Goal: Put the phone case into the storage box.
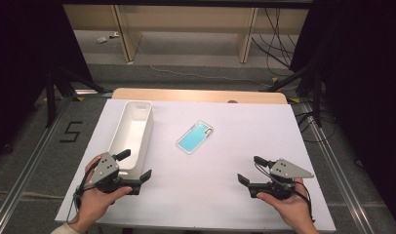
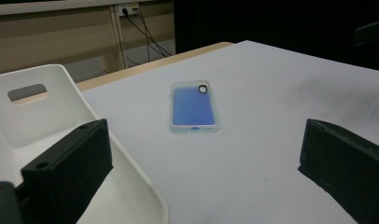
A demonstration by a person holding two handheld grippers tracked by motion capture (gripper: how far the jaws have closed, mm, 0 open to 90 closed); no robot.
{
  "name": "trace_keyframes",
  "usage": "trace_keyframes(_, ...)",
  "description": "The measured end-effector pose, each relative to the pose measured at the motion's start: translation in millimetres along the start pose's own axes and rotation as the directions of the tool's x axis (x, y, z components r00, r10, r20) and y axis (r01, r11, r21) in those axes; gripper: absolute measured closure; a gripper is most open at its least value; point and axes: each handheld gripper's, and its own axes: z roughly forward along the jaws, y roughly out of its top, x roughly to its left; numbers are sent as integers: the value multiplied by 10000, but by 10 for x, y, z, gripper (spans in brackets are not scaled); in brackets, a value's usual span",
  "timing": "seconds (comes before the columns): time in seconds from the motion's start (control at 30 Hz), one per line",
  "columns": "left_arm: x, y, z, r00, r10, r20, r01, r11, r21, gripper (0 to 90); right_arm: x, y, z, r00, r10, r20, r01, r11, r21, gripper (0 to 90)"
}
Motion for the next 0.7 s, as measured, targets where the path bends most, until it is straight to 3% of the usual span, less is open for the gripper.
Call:
trace_keyframes(0.23, -5, -6, -2, 10000, -54, 24, 54, 10000, 16, 22, -28, -5, -11, 9997, -158, 211, 161, 9998, -128, 158)
trace_keyframes(0.27, -5, -6, -2, 10000, -75, 24, 75, 10000, 12, 24, -16, 4, -43, 9998, -1, 176, -4, 9996, 297, 158)
trace_keyframes(0.33, -7, -4, -2, 10000, -72, 5, 72, 10000, 3, 25, -15, 5, -44, 9998, 2, 195, -8, 9996, 277, 158)
trace_keyframes(0.43, -14, -4, -8, 10000, -42, 51, 42, 10000, -33, 27, -13, 1, -2, 9999, 135, 76, -133, 9998, -171, 167)
trace_keyframes(0.5, -11, -5, -15, 10000, -2, 10, 2, 10000, -17, 29, -15, 24, -4, 9999, 61, 100, -60, 10000, -75, 196)
trace_keyframes(0.6, -9, -3, -18, 10000, -14, -49, 14, 10000, -17, 35, -28, 54, 36, 9980, -501, 378, 511, 9984, -247, 267)
trace_keyframes(0.67, -14, -14, -22, 10000, -18, 73, 18, 10000, -30, 38, -17, 81, 57, 9991, -374, 178, 376, 9992, -106, 300)
trace_keyframes(0.7, -16, -9, -30, 10000, -14, 31, 14, 10000, -16, 40, -15, 96, 63, 9986, -431, 292, 428, 9990, 101, 318)
